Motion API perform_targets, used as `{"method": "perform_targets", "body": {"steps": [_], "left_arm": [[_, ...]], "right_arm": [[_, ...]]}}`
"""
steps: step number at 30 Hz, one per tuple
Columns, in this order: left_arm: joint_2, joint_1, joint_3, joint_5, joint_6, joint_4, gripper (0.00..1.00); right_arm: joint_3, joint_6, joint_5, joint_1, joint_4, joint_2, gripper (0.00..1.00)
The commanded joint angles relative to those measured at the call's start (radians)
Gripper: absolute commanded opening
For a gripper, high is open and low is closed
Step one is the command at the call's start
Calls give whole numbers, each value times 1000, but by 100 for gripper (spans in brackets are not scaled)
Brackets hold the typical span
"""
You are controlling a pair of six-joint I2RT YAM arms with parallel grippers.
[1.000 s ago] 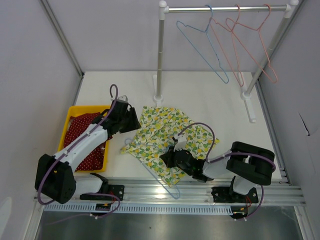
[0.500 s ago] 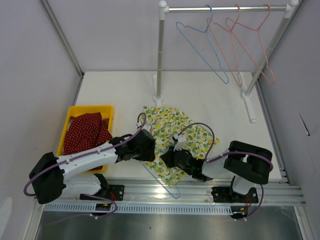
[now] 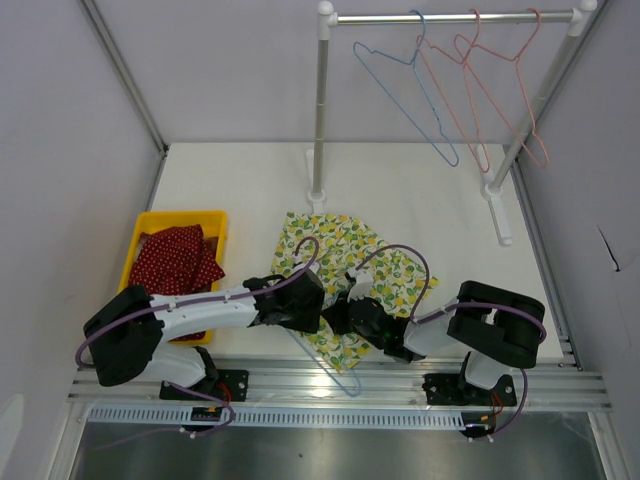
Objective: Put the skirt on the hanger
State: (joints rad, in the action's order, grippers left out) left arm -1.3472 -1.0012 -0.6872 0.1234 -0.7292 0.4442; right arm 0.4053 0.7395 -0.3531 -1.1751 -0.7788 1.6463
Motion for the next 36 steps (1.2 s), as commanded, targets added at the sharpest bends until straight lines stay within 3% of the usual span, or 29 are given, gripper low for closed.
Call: {"method": "perform_targets", "body": {"steps": [1, 4, 10, 13, 17, 18, 26, 31, 34, 36], "left_arm": [[-46, -20, 17, -45, 31, -58, 59], [-93, -28, 25, -39, 30, -64, 56], [-133, -31, 48, -7, 27, -64, 39], [-147, -31, 41, -7, 34, -65, 16], [-122, -31, 11, 10, 45, -30, 0], [-119, -31, -4, 12, 54, -22, 0], [-63, -28, -57, 13, 79, 33, 2], [22, -51, -55, -21, 109, 7, 38], [42, -83, -58, -19, 122, -2, 53], [34, -97, -60, -19, 122, -10, 58]], "right_arm": [[17, -29, -3, 9, 44, 26, 0], [23, -32, 0, 12, 41, 33, 0], [17, -32, 0, 17, 33, 38, 0], [15, -29, 2, 22, 29, 41, 0], [10, -31, 2, 25, 24, 44, 0], [9, -31, 2, 26, 23, 44, 0], [-29, -40, -4, 55, 27, 6, 0], [-25, -49, 11, 65, 32, -3, 0], [-20, -51, 20, 65, 29, 1, 0], [-16, -46, 23, 63, 29, 4, 0]]}}
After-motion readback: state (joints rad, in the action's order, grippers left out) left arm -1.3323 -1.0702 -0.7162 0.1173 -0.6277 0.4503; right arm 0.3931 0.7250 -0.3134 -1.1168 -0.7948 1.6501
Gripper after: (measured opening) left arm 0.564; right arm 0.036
